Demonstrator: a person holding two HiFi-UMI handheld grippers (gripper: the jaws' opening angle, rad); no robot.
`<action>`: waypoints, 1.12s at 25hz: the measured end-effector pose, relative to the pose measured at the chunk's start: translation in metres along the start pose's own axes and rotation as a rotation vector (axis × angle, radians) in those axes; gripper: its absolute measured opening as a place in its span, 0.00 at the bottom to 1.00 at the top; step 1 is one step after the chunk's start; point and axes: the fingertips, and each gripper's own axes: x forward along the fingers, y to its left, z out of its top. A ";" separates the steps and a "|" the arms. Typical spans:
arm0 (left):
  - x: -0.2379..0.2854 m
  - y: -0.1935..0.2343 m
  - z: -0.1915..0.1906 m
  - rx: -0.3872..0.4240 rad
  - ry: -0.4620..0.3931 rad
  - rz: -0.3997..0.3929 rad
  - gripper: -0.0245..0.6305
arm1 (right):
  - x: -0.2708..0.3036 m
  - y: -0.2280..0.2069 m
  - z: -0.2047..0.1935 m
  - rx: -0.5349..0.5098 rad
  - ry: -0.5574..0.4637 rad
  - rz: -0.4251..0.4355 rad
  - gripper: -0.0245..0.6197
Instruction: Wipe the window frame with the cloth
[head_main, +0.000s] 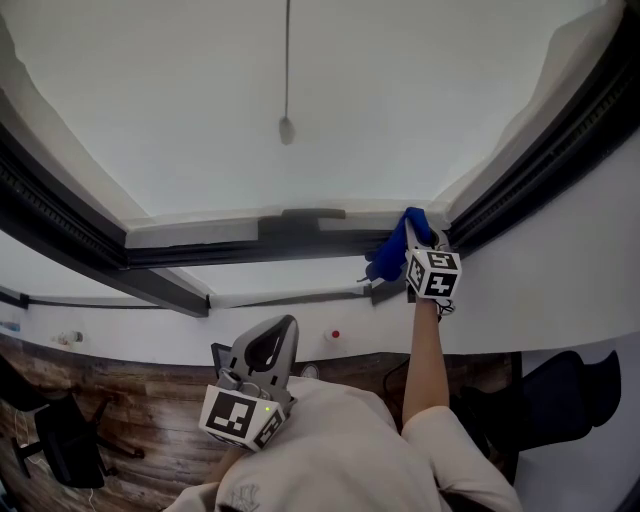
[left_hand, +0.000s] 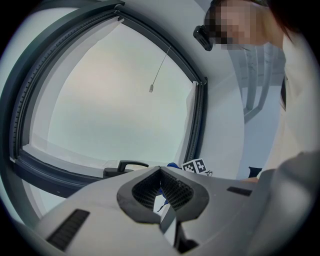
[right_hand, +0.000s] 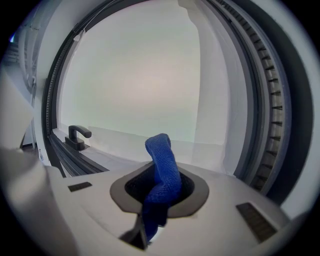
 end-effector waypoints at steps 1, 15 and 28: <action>0.001 0.000 0.000 -0.001 0.001 0.000 0.05 | 0.000 -0.003 0.000 0.002 0.001 -0.004 0.13; 0.015 -0.009 -0.003 -0.002 0.014 -0.016 0.05 | -0.006 -0.053 -0.008 0.025 0.009 -0.082 0.13; -0.006 0.003 0.002 -0.005 0.023 -0.027 0.05 | -0.041 0.013 0.028 -0.077 -0.118 -0.068 0.13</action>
